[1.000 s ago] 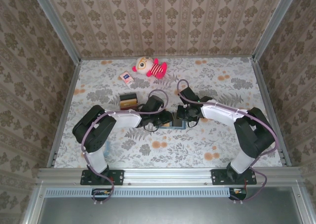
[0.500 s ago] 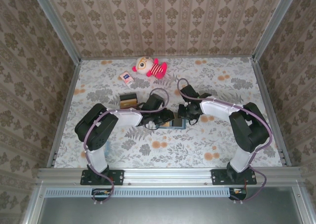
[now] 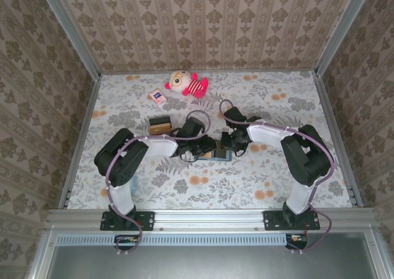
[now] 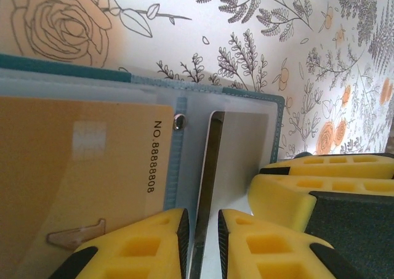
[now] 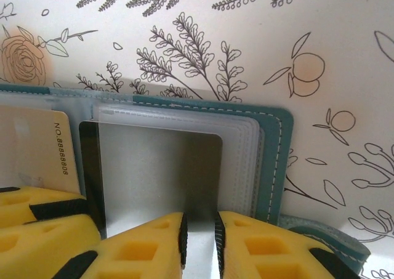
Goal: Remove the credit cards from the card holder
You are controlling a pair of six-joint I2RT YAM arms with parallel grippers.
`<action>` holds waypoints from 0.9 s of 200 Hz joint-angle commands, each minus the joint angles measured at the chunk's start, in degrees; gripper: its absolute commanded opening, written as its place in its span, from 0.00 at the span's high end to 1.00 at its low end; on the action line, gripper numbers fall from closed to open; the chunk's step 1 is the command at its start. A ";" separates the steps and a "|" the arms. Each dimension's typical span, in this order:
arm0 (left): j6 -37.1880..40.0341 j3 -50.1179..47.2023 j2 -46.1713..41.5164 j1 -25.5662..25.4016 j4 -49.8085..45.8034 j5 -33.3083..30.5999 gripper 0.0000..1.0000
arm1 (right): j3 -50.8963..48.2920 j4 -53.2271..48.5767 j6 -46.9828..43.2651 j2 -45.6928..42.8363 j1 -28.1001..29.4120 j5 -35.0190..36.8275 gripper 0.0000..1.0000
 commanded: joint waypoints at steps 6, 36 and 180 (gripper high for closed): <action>-2.04 -0.86 1.51 0.78 4.88 2.53 0.78 | 0.84 -1.68 -0.57 1.51 -0.39 -0.76 0.77; -3.12 -2.10 1.59 1.14 7.73 3.28 0.82 | 1.02 -2.00 -0.61 1.87 -0.49 -0.20 0.78; -3.03 -4.95 -0.65 2.03 8.95 3.25 0.92 | 1.15 -3.65 -0.89 2.65 -0.49 2.79 0.78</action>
